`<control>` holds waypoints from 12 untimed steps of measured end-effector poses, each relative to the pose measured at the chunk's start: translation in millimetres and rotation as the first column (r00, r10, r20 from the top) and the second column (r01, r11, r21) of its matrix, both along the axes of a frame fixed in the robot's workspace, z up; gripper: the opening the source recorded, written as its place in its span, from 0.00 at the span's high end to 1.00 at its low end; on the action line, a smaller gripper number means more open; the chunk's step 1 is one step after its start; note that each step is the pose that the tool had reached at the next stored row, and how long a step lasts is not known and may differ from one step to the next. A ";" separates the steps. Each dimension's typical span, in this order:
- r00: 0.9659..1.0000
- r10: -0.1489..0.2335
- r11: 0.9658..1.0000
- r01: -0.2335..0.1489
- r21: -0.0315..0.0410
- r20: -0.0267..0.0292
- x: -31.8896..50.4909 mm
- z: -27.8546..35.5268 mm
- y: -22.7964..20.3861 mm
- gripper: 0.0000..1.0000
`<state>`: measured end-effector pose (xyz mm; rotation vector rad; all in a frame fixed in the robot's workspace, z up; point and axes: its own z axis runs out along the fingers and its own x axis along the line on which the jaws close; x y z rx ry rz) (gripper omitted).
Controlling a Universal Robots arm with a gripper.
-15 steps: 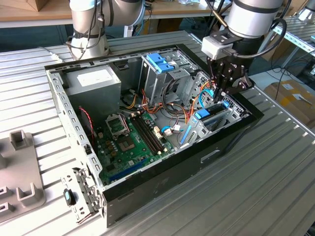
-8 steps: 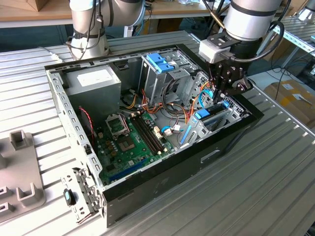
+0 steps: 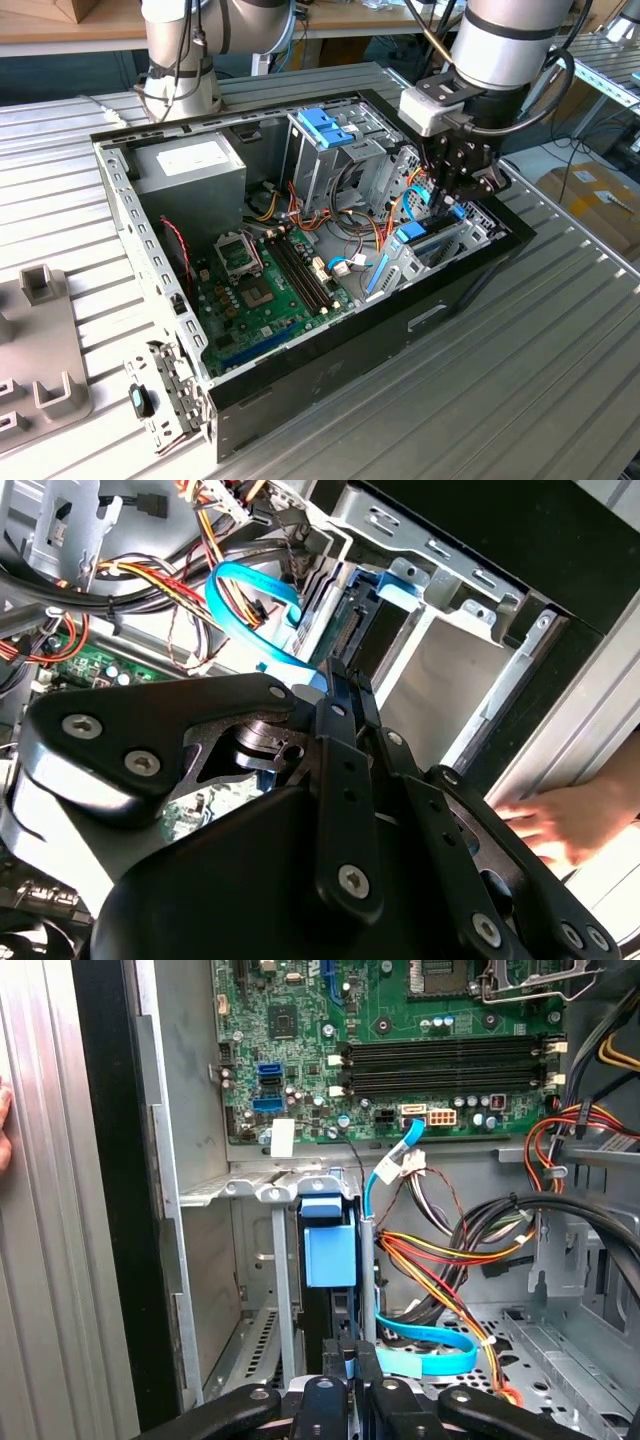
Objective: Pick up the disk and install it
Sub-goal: 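Insert the first disk wire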
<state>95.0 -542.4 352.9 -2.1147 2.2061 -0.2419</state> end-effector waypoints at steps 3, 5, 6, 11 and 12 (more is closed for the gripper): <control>1.000 0.003 1.000 -0.003 0.014 0.003 -0.4 -0.1 -0.1 0.84; 1.000 0.004 1.000 -0.004 0.017 0.003 -0.5 -0.1 0.0 0.84; 1.000 0.004 1.000 -0.004 0.017 0.003 -0.5 -0.1 0.0 0.84; 1.000 0.008 1.000 -0.009 0.017 0.012 -0.5 -0.2 -0.2 0.84; 1.000 0.008 1.000 -0.009 0.017 0.012 -0.5 -0.1 -0.2 0.84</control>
